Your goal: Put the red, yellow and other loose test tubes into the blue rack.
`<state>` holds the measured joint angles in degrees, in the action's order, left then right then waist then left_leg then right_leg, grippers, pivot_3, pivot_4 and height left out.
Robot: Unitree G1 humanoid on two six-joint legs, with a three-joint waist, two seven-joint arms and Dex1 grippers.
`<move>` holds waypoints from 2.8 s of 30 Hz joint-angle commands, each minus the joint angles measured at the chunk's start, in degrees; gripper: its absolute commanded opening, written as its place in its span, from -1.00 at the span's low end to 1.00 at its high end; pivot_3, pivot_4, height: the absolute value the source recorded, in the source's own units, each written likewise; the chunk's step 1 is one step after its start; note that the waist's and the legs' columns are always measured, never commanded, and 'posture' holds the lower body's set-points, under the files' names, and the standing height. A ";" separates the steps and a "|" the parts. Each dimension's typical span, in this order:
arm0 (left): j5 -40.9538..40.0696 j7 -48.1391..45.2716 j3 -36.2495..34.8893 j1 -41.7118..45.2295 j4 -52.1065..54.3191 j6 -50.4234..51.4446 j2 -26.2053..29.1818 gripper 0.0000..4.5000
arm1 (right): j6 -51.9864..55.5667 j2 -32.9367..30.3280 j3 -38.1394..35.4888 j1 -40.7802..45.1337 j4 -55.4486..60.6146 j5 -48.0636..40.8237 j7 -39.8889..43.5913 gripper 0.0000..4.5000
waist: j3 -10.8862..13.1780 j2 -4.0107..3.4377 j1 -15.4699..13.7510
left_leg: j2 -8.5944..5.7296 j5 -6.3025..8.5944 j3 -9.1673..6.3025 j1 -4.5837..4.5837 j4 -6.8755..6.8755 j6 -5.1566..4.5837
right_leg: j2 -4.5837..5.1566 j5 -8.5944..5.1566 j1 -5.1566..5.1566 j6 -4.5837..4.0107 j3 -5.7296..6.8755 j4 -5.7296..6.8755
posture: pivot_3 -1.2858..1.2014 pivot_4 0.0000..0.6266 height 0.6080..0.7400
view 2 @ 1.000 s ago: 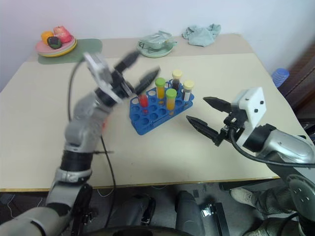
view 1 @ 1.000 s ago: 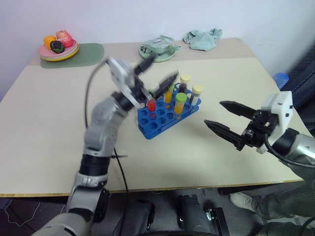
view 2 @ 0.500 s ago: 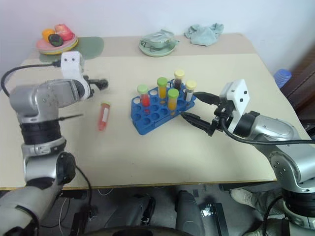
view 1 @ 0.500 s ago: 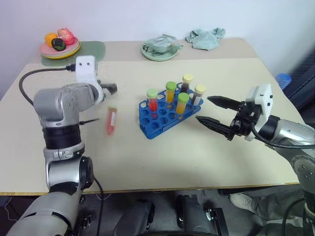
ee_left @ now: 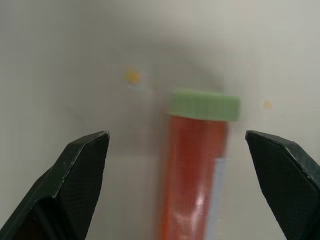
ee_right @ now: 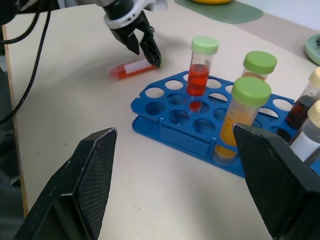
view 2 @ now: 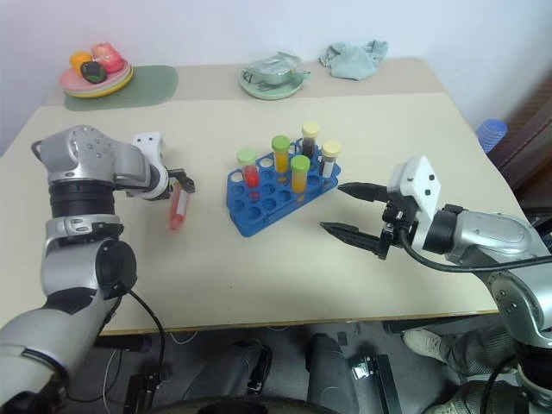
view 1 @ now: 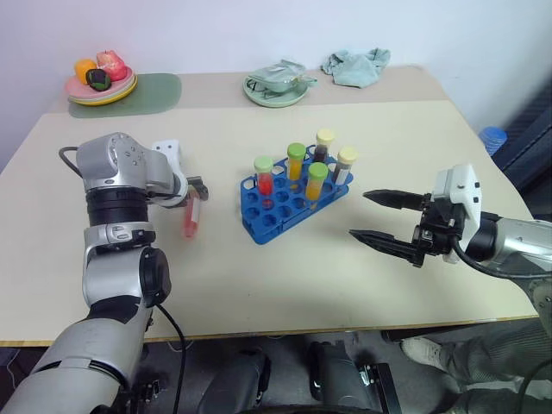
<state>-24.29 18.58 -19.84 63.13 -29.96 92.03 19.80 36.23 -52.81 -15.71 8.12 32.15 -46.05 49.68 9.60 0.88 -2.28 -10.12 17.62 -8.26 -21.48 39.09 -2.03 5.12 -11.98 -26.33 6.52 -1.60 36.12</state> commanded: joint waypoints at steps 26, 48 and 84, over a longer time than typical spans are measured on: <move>-25.72 -60.25 6.66 -28.77 51.17 -27.76 25.07 -0.66 | -2.01 2.18 0.18 3.31 -0.56 0.56 2.30 0.68 | -0.09 -0.20 1.55 | 0.04 0.02 0.18 0.11 -0.02 0.02 | 0.10 0.00 0.02 -0.04 0.02 0.05 | 0.03 -0.52 1.00; -1.55 -74.70 22.71 -32.61 22.52 -87.23 -7.70 -0.66 | 1.65 4.14 -3.18 -0.64 10.41 -1.62 -12.20 0.68 | -0.13 -0.28 -0.07 | 0.05 0.21 0.18 0.09 0.06 -0.33 | 0.18 0.12 0.39 0.08 0.18 -0.55 | 0.03 -0.52 1.00; 6.49 -69.39 23.73 -34.61 12.02 -98.00 -9.35 0.92 | 3.23 2.92 -13.35 -18.77 15.74 -4.02 -12.77 0.68 | -0.24 -0.38 -0.14 | 0.06 0.24 0.17 0.28 0.07 -0.39 | 0.13 0.15 0.66 0.14 0.18 -0.65 | 0.03 -0.52 1.00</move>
<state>-16.67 -51.08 4.95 28.66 -20.04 -5.81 10.56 40.71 -49.11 -27.32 -10.49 46.06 -50.54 36.45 9.35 0.49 -2.42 -10.06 17.86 -8.09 -21.20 39.17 -2.42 5.26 -11.83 -25.68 6.66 -1.42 35.45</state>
